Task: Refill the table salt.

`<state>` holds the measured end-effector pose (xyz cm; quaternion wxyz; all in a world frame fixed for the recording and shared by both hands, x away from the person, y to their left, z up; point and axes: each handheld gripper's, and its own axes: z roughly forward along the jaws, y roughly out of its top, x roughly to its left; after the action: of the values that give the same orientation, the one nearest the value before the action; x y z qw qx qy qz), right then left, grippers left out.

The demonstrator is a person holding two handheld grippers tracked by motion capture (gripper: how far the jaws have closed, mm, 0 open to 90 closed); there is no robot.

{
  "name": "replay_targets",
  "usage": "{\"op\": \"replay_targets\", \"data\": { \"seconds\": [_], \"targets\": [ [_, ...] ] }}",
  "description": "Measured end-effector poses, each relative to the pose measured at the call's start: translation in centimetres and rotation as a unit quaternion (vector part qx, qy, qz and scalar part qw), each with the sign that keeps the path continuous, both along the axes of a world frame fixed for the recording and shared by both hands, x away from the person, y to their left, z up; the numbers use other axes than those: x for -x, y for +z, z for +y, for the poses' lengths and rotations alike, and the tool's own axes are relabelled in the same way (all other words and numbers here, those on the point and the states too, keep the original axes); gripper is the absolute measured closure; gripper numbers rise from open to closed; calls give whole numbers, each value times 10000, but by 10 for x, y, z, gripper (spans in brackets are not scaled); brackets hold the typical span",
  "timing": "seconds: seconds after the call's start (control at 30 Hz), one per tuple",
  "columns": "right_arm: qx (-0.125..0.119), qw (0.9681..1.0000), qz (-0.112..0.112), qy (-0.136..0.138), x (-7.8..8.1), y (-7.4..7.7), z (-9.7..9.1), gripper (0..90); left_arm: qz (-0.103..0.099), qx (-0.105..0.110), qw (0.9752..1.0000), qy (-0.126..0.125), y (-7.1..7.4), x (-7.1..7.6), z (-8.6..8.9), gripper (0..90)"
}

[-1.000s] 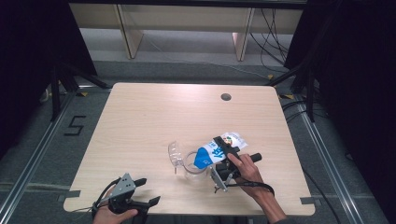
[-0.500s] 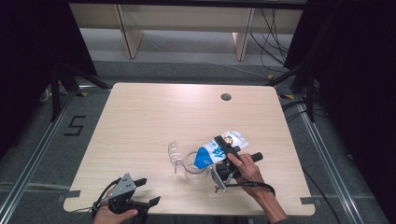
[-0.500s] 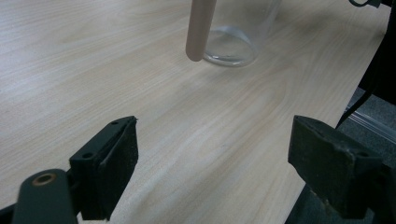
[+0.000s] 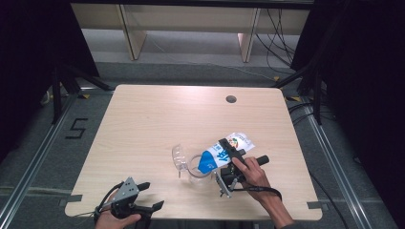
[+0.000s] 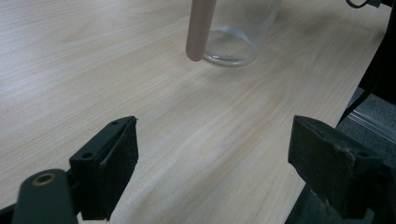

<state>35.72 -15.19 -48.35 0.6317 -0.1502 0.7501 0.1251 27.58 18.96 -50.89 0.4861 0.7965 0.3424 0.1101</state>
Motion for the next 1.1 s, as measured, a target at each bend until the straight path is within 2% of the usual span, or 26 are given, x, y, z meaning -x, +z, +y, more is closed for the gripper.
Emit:
{"op": "replay_targets", "data": {
  "seconds": [0.03,0.07,0.13,0.2,0.27,0.3,0.33,0.37,0.43,0.47,0.5,0.53,0.6,0.63,0.67,0.7,0.8,0.83,0.87,0.93,1.1],
  "targets": [
    [96,9999,-72,72,-1,2,0,506,-2,-2,10000,-1,0,0,0,156],
    [-11,10000,-30,32,0,0,0,507,-1,-3,10000,0,0,0,0,157],
    [79,9999,-70,66,-1,2,0,507,-1,-2,10000,1,0,0,0,156],
    [20,9999,-57,92,-1,0,0,507,1,1,10000,0,0,0,0,157],
    [-12,10000,-22,-43,1,-1,0,507,1,0,10000,2,0,0,0,157],
    [170,9997,-135,74,0,1,1,508,0,1,10000,1,0,0,0,156],
    [152,9997,-135,105,-1,1,1,508,1,-1,10000,-1,0,0,0,157],
    [289,9992,-228,155,-1,4,2,509,1,-1,10000,-1,0,0,0,157],
    [332,9990,-271,89,0,5,2,509,1,-4,10000,-2,0,0,0,156],
    [105,9998,-140,-39,2,1,1,509,0,-2,10000,-1,0,0,0,157],
    [129,9998,-143,54,0,2,1,509,1,-2,10000,-1,0,0,0,157],
    [98,9999,-106,-36,1,1,0,510,3,-2,10000,0,0,0,0,156],
    [217,9995,-240,71,0,4,1,510,1,-3,10000,-2,0,0,0,157],
    [202,9995,-215,67,0,4,1,510,2,-1,10000,-1,0,0,0,157],
    [83,9998,-145,-72,1,1,0,510,1,-3,10000,-1,0,0,0,157],
    [68,9998,-145,-125,1,0,-1,510,1,-1,10000,-1,0,0,0,156],
    [216,9995,-202,-77,1,2,0,510,-1,-3,10000,-3,0,0,0,157],
    [308,9992,-249,30,-1,3,0,510,1,-1,10000,-3,0,0,0,157],
    [224,9995,-213,8,0,2,0,510,1,-4,10000,-4,0,0,0,157],
    [367,9983,-429,173,-2,4,1,511,2,0,10000,-3,0,0,0,157],
    [354,9983,-430,177,-1,4,2,516,2,1,10000,-5,0,0,0,157]
  ]
}}
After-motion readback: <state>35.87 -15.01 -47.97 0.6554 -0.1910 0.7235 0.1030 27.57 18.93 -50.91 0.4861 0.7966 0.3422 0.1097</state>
